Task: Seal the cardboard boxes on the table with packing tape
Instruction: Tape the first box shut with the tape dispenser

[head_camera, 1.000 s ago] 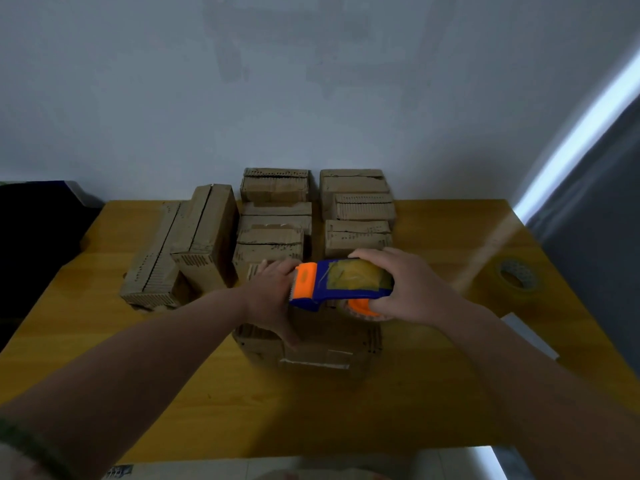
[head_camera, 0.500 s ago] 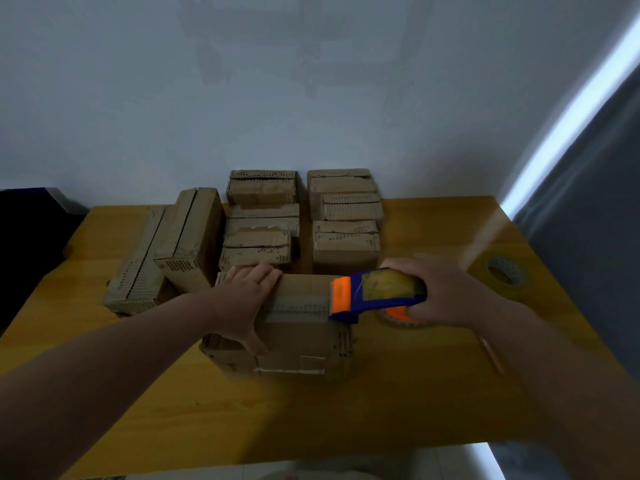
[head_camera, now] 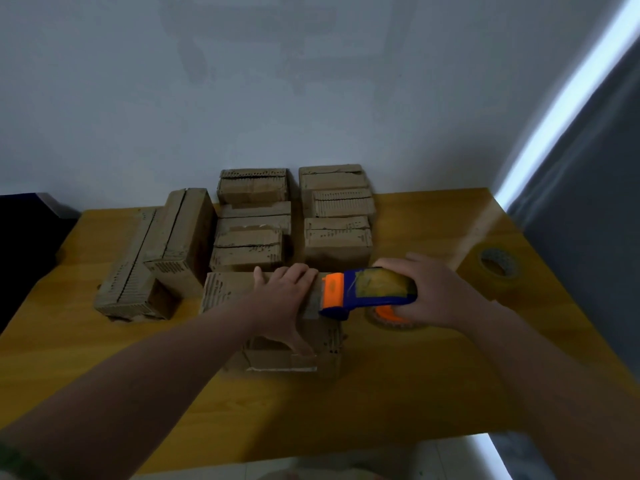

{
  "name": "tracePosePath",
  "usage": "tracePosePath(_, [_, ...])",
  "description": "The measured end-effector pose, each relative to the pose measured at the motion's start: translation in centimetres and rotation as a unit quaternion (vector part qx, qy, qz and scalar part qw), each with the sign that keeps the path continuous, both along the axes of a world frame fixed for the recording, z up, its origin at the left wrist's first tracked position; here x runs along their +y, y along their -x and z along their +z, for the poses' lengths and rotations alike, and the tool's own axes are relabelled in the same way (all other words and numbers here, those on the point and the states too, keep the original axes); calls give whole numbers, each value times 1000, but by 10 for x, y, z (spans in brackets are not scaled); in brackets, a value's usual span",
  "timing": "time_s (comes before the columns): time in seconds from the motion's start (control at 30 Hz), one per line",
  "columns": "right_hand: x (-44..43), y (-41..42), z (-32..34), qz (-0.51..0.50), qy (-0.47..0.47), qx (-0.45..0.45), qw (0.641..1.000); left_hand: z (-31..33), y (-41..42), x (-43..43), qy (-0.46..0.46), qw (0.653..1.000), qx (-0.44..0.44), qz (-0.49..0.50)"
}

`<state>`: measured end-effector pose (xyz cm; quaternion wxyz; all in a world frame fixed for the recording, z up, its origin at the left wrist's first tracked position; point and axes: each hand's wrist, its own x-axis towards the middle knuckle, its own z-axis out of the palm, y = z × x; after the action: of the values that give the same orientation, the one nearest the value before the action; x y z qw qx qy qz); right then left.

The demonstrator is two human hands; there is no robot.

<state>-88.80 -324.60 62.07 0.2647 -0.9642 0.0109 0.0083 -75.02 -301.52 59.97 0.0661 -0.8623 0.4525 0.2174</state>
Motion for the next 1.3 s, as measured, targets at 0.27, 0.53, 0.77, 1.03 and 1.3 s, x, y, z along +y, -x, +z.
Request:
tracePosePath(0.27, [-34,17,13,9,-46,37,998,1,1,-2,-17,1000,-8,0])
tracePosePath(0.53, [-63,34,-3,6,3,79,997,2,2,-5,-23,1000,-10,0])
tracePosePath(0.77, [-38,18,-9,17,94,85,992,6,4,-9,-41,999,-2,10])
tracePosePath(1.03, [5,-16,27,51,210,78,973,5,11,-12,-53,998,-13,18])
tracePosePath(1.3, [25,-31,41,28,247,109,962,-18,31,6,3,999,-46,29])
